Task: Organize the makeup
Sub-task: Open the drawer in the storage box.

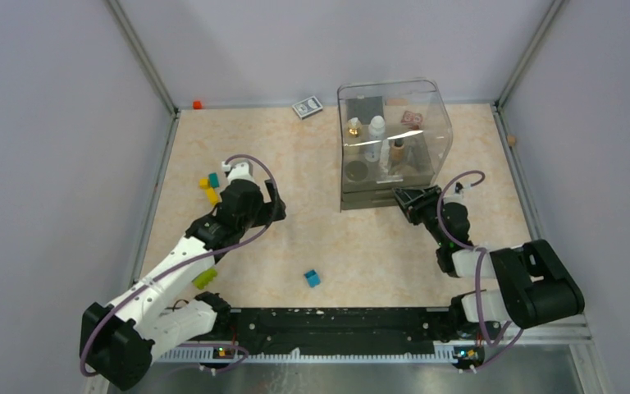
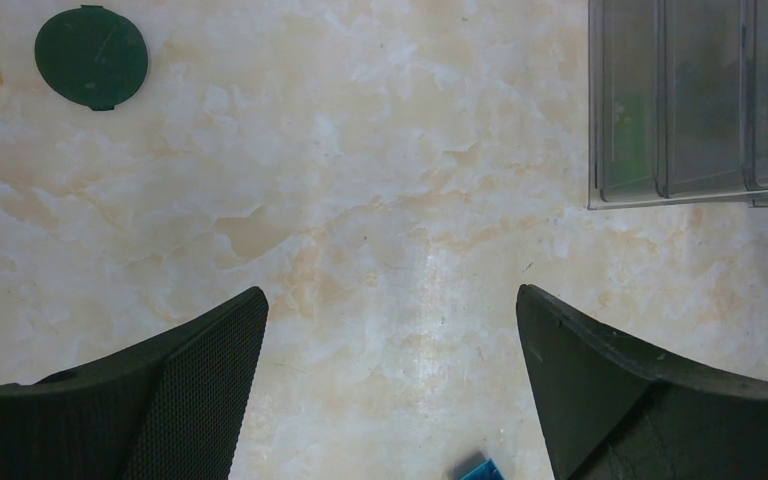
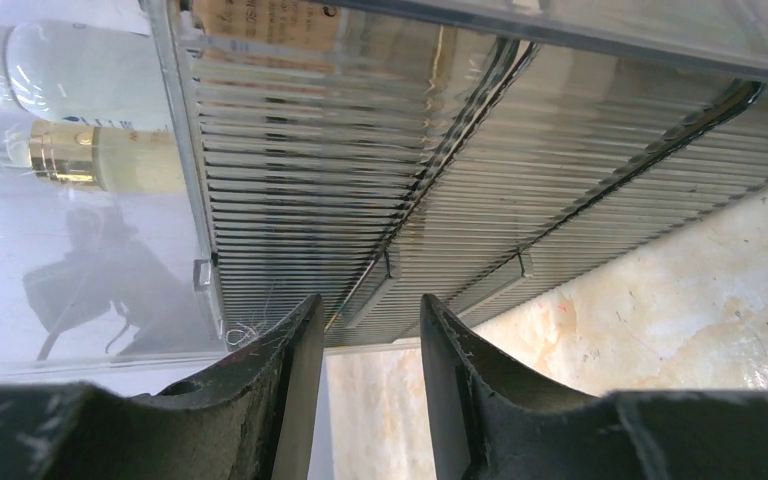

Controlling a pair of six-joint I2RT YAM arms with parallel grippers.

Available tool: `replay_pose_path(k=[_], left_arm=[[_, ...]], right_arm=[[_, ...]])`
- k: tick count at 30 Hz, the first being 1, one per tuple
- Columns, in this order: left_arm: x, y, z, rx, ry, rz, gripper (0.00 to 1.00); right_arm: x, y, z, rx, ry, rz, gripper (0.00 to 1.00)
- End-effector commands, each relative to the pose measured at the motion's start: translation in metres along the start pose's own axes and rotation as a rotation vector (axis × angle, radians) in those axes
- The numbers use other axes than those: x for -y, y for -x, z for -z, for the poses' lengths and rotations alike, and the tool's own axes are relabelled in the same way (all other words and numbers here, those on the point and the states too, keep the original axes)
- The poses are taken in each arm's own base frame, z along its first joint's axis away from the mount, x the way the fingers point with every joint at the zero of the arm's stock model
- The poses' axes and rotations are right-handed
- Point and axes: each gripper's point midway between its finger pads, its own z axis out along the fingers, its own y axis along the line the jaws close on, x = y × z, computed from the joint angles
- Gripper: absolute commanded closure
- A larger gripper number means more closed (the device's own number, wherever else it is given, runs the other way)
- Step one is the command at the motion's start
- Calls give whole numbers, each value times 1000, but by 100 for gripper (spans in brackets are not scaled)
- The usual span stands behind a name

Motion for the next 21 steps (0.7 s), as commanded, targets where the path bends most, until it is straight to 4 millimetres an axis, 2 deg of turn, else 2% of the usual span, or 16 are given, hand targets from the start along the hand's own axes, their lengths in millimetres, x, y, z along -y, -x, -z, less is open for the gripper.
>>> replay_pose_path(k=[1, 7, 13, 21], left_arm=[[5, 5, -3, 21, -23, 14, 1], [3, 7, 1, 34, -18, 15, 1], [4, 8, 2, 37, -22, 12, 1], [3, 9, 3, 38, -19, 11, 1]], right_arm=[[-21, 12, -3, 42, 68, 36, 60], [-22, 15, -14, 44, 73, 32, 60], [-27, 18, -25, 41, 116, 19, 65], [-28, 17, -26, 45, 145, 2, 83]])
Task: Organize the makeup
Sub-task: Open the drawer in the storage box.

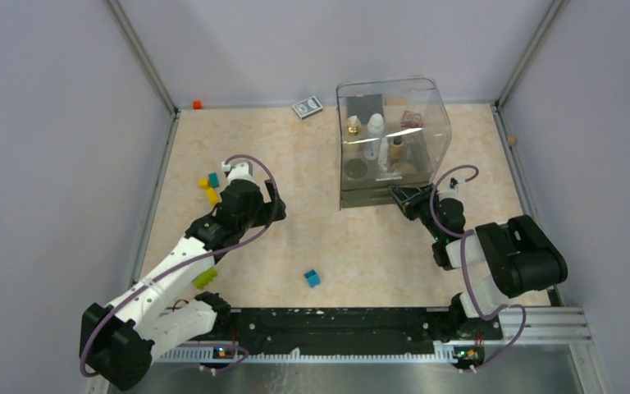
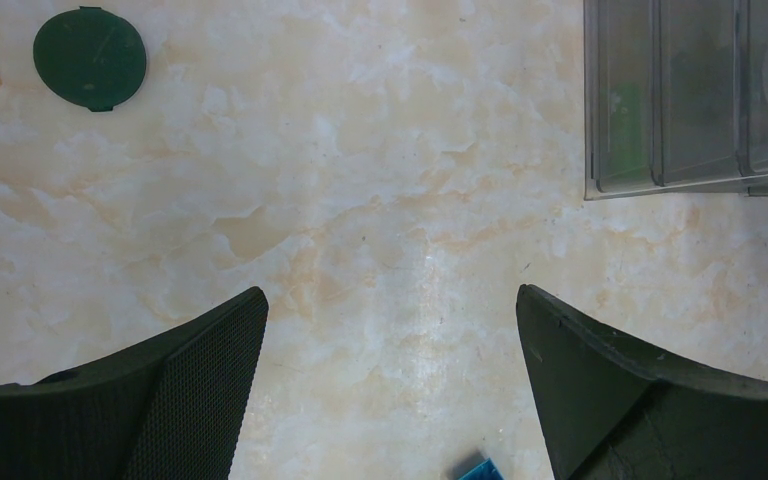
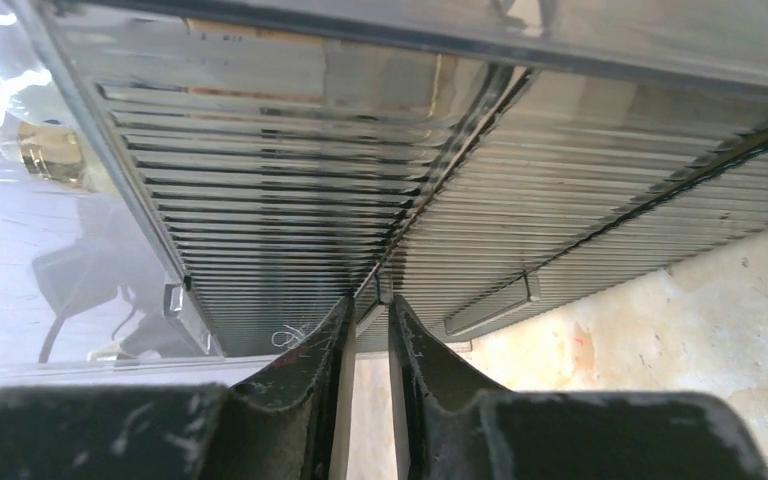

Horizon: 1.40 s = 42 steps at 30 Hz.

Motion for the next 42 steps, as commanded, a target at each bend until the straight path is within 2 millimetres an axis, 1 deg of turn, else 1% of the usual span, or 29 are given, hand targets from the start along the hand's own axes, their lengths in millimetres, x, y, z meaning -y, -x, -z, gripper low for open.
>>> replay_pose_path(k=[1, 6, 8, 14, 17, 18, 19, 25, 26, 27, 29, 31, 34, 36, 39, 42], left_arm=[[2, 9, 3, 39, -14, 11, 1], [2, 8, 3, 40, -14, 13, 1], [2, 8, 3, 39, -13, 13, 1], [1, 6, 1, 33, -12, 11, 1], [2, 5, 0, 31, -12, 13, 1], [1, 5, 0, 29, -12, 13, 1], [1, 4, 0, 29, -11, 14, 1], [0, 2, -3, 27, -6, 19, 1], [-1, 2, -4, 25, -4, 20, 1], [0, 2, -4, 25, -5, 20, 1], [0, 1, -6, 24, -5, 19, 1], [2, 1, -7, 19, -10, 20, 1], [3, 1, -9, 16, -9, 17, 1], [0, 3, -9, 20, 7, 13, 1], [-10, 9, -8, 48, 69, 10, 1], [-22, 18, -9, 78, 148, 4, 1]], right_arm=[[-30, 20, -6, 72, 111, 15, 85], [-26, 18, 1, 73, 102, 10, 97], [-24, 16, 5, 66, 94, 3, 100], [-21, 9, 27, 50, 74, -12, 100], [-13, 6, 40, 48, 32, -2, 100], [-5, 5, 45, 45, -9, 0, 100], [0, 4, 49, 47, -33, 9, 100], [12, 10, 76, 88, -142, 87, 100], [10, 13, 81, 102, -142, 102, 98], [14, 12, 84, 100, -160, 106, 92], [16, 11, 89, 106, -160, 108, 80], [22, 9, 91, 99, -170, 105, 73], [27, 5, 91, 84, -179, 100, 67], [24, 5, 90, 71, -182, 127, 65], [21, 8, 89, 70, -201, 168, 63], [19, 16, 91, 87, -245, 216, 61]])
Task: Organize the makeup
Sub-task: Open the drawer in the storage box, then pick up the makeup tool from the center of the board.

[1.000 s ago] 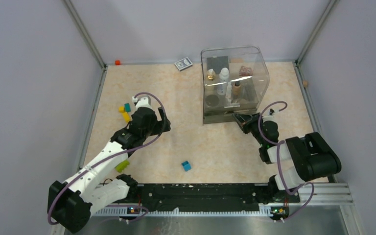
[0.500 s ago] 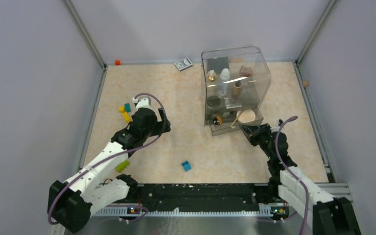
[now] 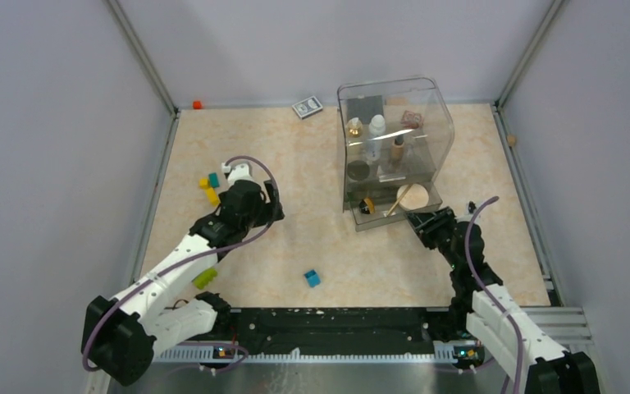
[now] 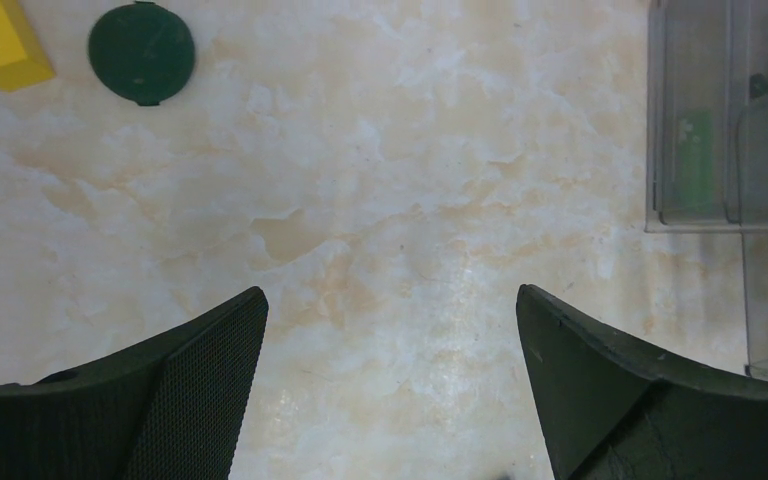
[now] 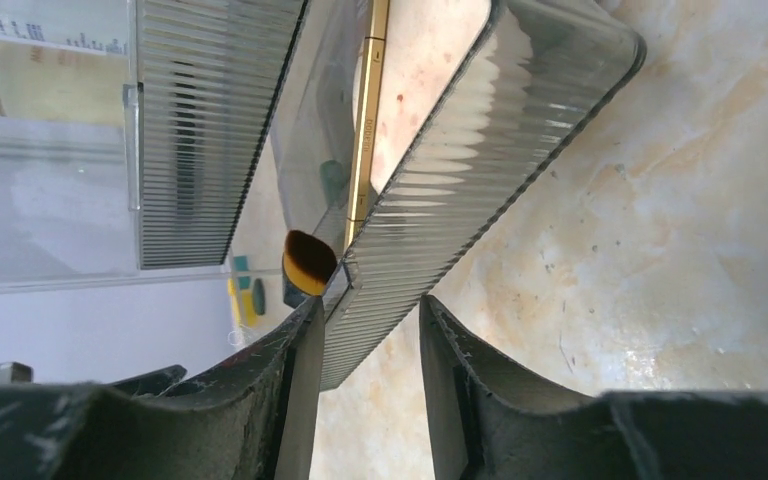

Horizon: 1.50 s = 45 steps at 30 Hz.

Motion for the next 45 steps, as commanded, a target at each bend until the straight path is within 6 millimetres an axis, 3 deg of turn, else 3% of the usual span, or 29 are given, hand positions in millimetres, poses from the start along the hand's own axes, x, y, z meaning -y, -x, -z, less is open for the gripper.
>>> replay_pose_path(k=[1, 6, 12, 16, 23, 31, 39, 45], left_arm=[[-13, 25, -1, 82, 111, 7, 1], [-38, 42, -16, 95, 292, -7, 1], [-62, 58, -50, 73, 427, 17, 1], [-77, 58, -76, 53, 454, 62, 1], [-107, 59, -105, 34, 514, 105, 2], [-118, 45, -137, -34, 542, 114, 7], [-129, 38, -157, -63, 597, 91, 26], [-131, 38, -157, -66, 607, 75, 57]], right_arm=[[-5, 18, 1, 45, -59, 101, 60], [-7, 29, 5, 80, -88, 155, 57], [-13, 31, 9, 83, -66, 182, 57], [-21, 33, 11, 85, -50, 203, 56], [-15, 29, 16, 78, -54, 203, 56], [-17, 28, 16, 71, -48, 201, 56], [-16, 27, 18, 69, -48, 199, 56], [-17, 28, 20, 74, -46, 200, 56]])
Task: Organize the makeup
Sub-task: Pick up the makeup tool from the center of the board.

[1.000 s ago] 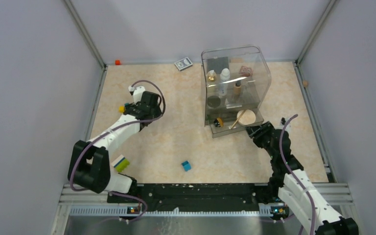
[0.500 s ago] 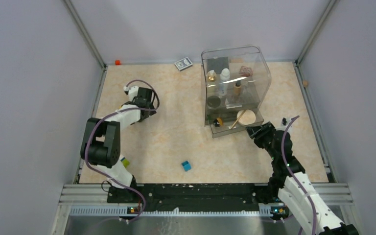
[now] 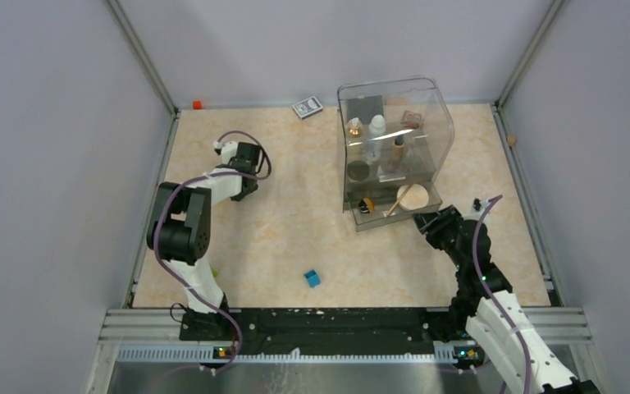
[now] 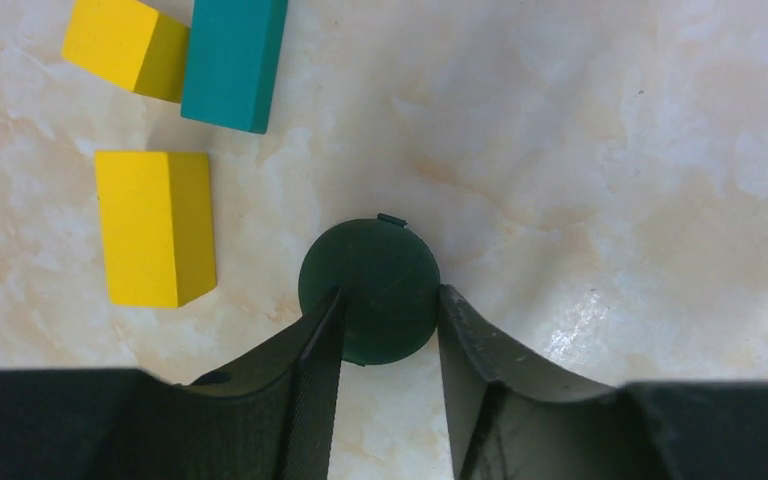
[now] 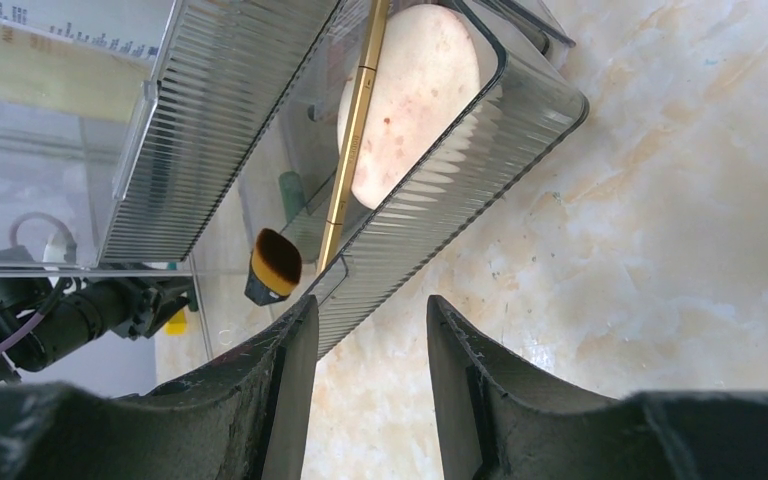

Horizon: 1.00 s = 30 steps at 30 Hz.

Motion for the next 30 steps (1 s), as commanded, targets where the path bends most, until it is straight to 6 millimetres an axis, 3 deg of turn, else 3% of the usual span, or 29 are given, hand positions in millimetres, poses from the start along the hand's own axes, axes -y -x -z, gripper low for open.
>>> replay_pose_path(k=[1, 6, 9, 14, 18, 30], left_arm=[[-3, 8, -3, 22, 22, -4, 62], [-3, 10, 5, 12, 16, -8, 86], [2, 17, 21, 38, 16, -35, 100], [35, 22, 90, 180, -35, -142, 100], [64, 2, 154, 228, -185, -193, 100], [82, -51, 282, 256, -608, -215, 100]], right_arm=[[-15, 14, 3, 36, 35, 6, 56], [-16, 15, 5, 38, 36, 10, 56], [-17, 20, 7, 53, 31, 38, 56], [-23, 44, 17, 133, -5, 132, 56], [-28, 61, 28, 193, -22, 177, 56], [-40, 95, 55, 315, -52, 231, 56]])
